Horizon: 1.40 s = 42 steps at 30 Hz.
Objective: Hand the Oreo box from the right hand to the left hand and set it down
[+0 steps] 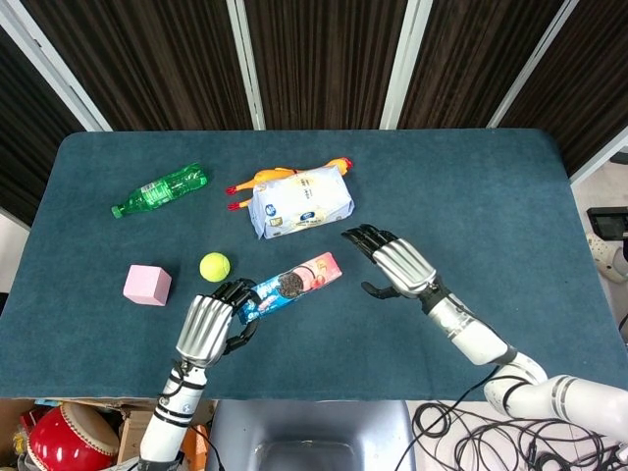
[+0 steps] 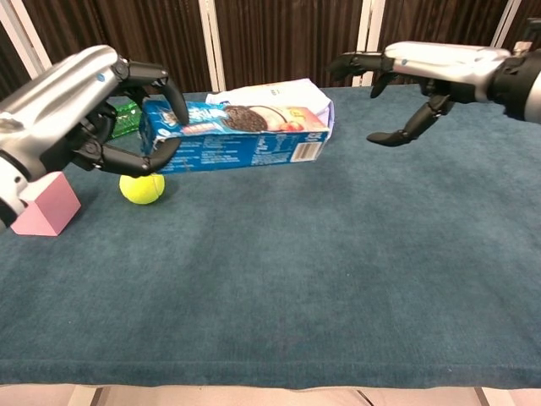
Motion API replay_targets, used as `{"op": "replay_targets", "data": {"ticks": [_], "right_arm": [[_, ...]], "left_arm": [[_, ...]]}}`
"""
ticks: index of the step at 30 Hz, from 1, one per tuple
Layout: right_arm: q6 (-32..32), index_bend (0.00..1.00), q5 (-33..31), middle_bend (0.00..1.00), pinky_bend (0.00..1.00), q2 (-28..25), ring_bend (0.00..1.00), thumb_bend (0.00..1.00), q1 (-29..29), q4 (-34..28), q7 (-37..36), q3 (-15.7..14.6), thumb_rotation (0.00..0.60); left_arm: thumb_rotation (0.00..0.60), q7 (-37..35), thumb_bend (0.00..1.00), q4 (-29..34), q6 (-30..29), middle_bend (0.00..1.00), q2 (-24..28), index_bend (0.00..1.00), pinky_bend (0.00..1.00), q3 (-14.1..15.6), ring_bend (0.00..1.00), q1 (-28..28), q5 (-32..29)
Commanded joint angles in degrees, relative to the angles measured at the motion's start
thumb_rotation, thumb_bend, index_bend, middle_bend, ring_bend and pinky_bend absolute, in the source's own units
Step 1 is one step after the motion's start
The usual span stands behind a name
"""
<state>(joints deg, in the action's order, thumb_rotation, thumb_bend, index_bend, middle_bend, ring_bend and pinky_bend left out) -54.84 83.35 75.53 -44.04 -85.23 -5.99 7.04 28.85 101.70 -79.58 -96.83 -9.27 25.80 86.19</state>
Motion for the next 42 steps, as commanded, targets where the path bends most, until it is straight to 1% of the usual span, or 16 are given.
{"op": "replay_targets", "data": {"ticks": [1,7,12,18,22,25,30,32,37,38,39,42], "right_arm": [[-1.1,0.0,0.7,0.06,0.2,-2.39,0.01,0.27,1.48,-0.73,1.11,-1.16,0.6],[-5.0,0.0,1.51,0.06,0.18,-7.6,0.0,0.27,5.75,-2.53,3.87,-3.41,0.6],[-10.82,0.0,3.3,0.06,0.18,-10.62,0.0,0.27,10.4,-2.76,2.63,-5.04,0.6],[-16.76,0.0,5.16,0.06,0.18,-12.66,0.0,0.27,15.31,-0.63,-0.55,-6.53,0.6],[-19.76,0.0,5.47,0.06,0.18,-12.73,0.0,0.27,18.21,1.75,-1.51,-7.15,0.6],[-21.62,0.0,5.6,0.06,0.18,-12.02,0.0,0.27,20.18,3.61,-1.95,-7.53,0.6],[-24.07,0.0,7.24,0.06,0.18,-10.25,0.0,0.27,22.44,6.79,-4.09,-8.28,0.6],[-24.23,0.0,7.81,0.06,0.18,-9.9,0.0,0.27,22.74,7.74,-4.56,-8.42,0.6],[-24.07,0.0,8.07,0.06,0.18,-9.79,0.0,0.27,22.79,8.02,-4.63,-8.24,0.6],[-24.15,0.01,8.42,0.06,0.18,-9.75,0.0,0.27,22.71,7.9,-4.56,-8.1,0.6],[-24.13,0.01,8.54,0.05,0.18,-9.69,0.0,0.27,22.72,7.86,-4.39,-8.03,0.6],[-23.73,0.01,8.54,0.05,0.18,-9.42,0.0,0.27,22.74,7.83,-4.12,-7.78,0.6]], "left_arm": [[0.6,0.83,0.5,-0.4,-0.92,0.72,2.35,0.51,0.88,-0.29,0.63,-0.41,0.84],[0.6,-1.4,0.5,-0.51,-3.56,0.72,10.04,0.51,0.88,-0.97,0.63,-2.44,2.02],[0.6,-5.31,0.5,-0.93,-7.24,0.72,17.04,0.51,0.88,-0.94,0.63,-5.23,3.66],[0.6,-12.49,0.5,-2.67,-12.03,0.72,23.62,0.51,0.87,-0.19,0.63,-9.24,4.82],[0.6,-17.87,0.5,-4.41,-13.6,0.72,26.39,0.51,0.87,0.85,0.63,-11.67,4.27],[0.6,-20.75,0.5,-6.84,-14.09,0.72,26.47,0.51,0.87,1.98,0.63,-13.05,4.0],[0.6,-24.11,0.5,-12.04,-13.61,0.72,23.71,0.51,0.87,4.44,0.63,-14.45,4.43],[0.6,-26.07,0.5,-14.57,-13.09,0.72,22.08,0.51,0.87,5.02,0.63,-14.66,4.31],[0.6,-28.57,0.5,-17.15,-11.81,0.72,20.61,0.51,0.86,5.66,0.62,-14.47,4.32],[0.6,-30.95,0.5,-18.28,-9.89,0.72,20.07,0.51,0.86,7.5,0.62,-14.08,5.65],[0.6,-33.17,0.5,-19.32,-9.18,0.72,19.89,0.51,0.86,8.51,0.62,-13.84,6.77],[0.6,-37.55,0.5,-22.65,-7.83,0.72,18.98,0.51,0.86,10.51,0.62,-13.28,9.09]]}}
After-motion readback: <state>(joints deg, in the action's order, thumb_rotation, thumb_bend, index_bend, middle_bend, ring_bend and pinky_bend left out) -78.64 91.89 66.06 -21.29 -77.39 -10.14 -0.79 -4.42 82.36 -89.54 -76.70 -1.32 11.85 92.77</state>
